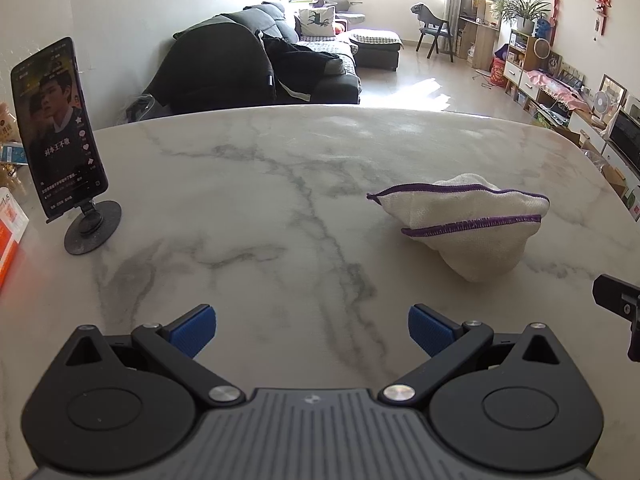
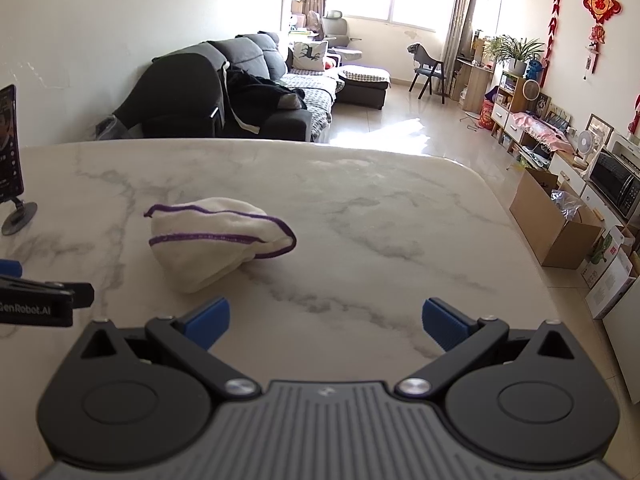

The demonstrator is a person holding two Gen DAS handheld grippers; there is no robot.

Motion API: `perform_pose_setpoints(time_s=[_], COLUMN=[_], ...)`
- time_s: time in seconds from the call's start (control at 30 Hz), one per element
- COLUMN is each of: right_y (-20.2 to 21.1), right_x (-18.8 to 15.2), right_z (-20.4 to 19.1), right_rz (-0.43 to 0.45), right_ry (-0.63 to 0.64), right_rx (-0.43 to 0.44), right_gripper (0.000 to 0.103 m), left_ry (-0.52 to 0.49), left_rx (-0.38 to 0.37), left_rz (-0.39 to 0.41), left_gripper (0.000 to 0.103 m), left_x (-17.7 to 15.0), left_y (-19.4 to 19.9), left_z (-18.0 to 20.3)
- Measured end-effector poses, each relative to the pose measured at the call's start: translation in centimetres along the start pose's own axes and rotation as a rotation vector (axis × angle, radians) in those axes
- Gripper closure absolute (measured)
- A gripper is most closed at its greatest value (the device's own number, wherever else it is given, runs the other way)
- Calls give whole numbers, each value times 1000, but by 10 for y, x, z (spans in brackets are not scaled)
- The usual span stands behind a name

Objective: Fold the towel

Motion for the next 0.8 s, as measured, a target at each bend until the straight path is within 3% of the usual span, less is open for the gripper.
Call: perform_pose_setpoints(time_s=[0.8], right_y=[-15], right_x=[2], right_z=[-2], right_rz=[-28], right_ry=[10], right_rx=[-12], right_gripper=[0], left_ry=[-28], left_rx=[-14], left_rz=[1], left_gripper=[1], left_x=[6], left_y=[-6], left_z=[11])
Point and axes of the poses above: each gripper's, at about its wrist camera, not at the fingertips, and y roughly against the way its jaws point, z to its right, x to its top, the point moved 1 cm from there along -y, roughly the way its jaws point, and after that the axes turned 8 degrees about -y, right-handed, at the moved point
